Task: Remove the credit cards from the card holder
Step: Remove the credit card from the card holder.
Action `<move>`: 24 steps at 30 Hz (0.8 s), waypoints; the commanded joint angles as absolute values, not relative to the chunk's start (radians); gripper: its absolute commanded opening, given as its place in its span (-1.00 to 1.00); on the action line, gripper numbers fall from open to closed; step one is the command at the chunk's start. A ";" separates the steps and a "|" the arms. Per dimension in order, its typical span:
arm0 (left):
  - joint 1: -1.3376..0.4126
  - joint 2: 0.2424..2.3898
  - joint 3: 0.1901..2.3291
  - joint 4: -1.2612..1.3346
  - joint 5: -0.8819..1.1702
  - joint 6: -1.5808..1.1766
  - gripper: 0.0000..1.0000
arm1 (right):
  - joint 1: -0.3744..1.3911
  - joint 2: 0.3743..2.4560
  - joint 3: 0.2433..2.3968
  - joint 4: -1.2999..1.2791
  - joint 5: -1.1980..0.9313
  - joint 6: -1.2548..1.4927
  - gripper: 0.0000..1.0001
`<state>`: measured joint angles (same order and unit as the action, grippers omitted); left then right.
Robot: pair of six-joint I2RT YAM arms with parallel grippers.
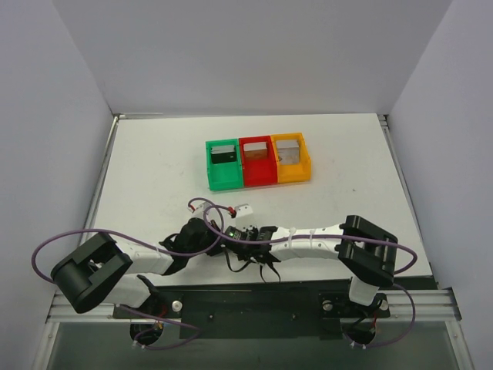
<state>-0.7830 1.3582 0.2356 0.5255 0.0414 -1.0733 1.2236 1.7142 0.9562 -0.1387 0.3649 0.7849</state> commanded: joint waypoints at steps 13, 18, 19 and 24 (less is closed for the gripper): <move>-0.788 1.410 0.219 0.545 0.028 -1.074 -1.00 | 1.209 1.609 0.873 -0.255 0.452 0.857 -1.00; -0.785 1.410 0.212 0.543 0.020 -1.072 -1.00 | 1.209 1.516 0.802 -0.203 0.463 0.891 -1.00; -0.787 1.408 0.210 0.543 0.021 -1.074 -1.00 | 1.213 1.488 0.775 -0.189 0.466 0.899 -1.00; -0.787 1.401 0.206 0.543 0.018 -1.074 -1.00 | 1.206 1.405 0.716 -0.158 0.483 0.942 -1.00</move>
